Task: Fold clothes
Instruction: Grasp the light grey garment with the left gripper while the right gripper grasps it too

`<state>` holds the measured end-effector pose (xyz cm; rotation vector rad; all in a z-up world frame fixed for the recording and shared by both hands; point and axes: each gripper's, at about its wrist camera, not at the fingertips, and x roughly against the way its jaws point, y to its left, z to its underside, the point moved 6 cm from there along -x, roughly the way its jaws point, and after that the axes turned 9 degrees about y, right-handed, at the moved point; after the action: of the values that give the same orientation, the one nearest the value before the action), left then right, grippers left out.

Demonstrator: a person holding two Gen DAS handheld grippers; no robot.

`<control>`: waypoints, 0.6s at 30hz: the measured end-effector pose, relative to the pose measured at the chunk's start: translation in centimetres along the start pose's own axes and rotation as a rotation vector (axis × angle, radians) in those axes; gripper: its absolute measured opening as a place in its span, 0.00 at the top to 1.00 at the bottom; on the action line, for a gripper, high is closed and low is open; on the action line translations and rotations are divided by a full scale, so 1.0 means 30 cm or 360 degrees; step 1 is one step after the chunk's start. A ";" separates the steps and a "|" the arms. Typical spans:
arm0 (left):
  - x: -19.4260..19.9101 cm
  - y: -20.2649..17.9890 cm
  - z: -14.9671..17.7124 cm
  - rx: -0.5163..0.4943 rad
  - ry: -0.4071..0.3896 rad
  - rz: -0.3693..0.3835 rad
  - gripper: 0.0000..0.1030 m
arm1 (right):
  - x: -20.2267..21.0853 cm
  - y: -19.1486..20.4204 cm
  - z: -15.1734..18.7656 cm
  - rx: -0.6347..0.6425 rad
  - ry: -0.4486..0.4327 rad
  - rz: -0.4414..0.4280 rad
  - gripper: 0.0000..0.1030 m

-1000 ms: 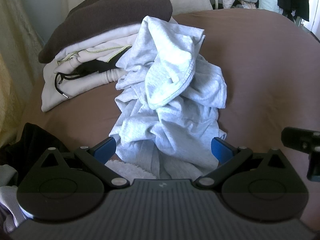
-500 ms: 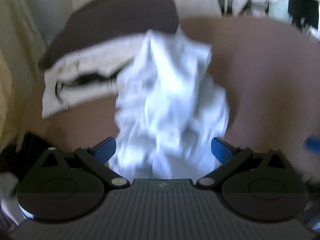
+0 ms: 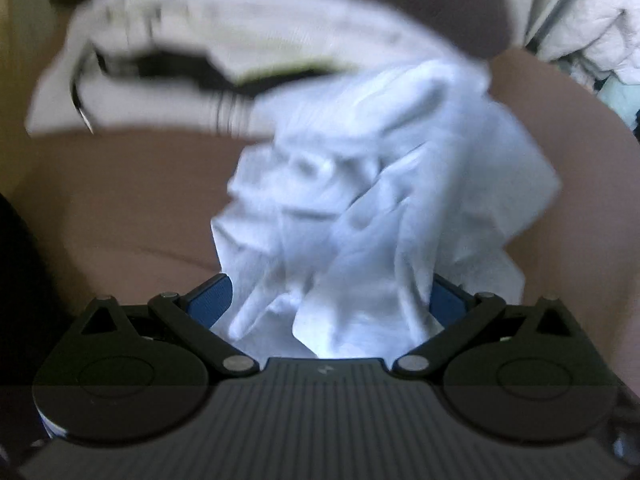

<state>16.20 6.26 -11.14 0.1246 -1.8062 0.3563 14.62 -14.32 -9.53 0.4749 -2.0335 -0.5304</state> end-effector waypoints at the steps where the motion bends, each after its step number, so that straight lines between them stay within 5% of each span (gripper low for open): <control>1: -0.019 0.007 -0.003 0.0001 0.0018 0.0014 0.00 | -0.054 -0.010 -0.006 -0.0016 0.0015 0.0009 0.00; 6: -0.081 0.026 -0.035 0.0008 0.0023 -0.0004 0.05 | -0.244 -0.044 -0.002 -0.0076 0.0000 -0.0077 0.02; 10: -0.147 0.068 -0.017 0.0242 0.0195 0.0204 0.04 | -0.212 -0.054 0.011 -0.0204 -0.0042 -0.0237 0.44; 13: -0.142 0.059 -0.004 0.0215 0.0155 0.0201 0.07 | -0.182 -0.091 0.035 -0.0268 -0.0036 -0.0254 0.70; 18: -0.110 0.005 0.032 0.0073 0.0046 0.0163 0.38 | -0.145 -0.108 0.069 -0.0180 -0.0062 -0.0144 0.77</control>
<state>16.15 5.77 -14.54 0.0591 -1.7806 0.4703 15.25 -14.35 -15.31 0.4931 -2.0132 -0.7104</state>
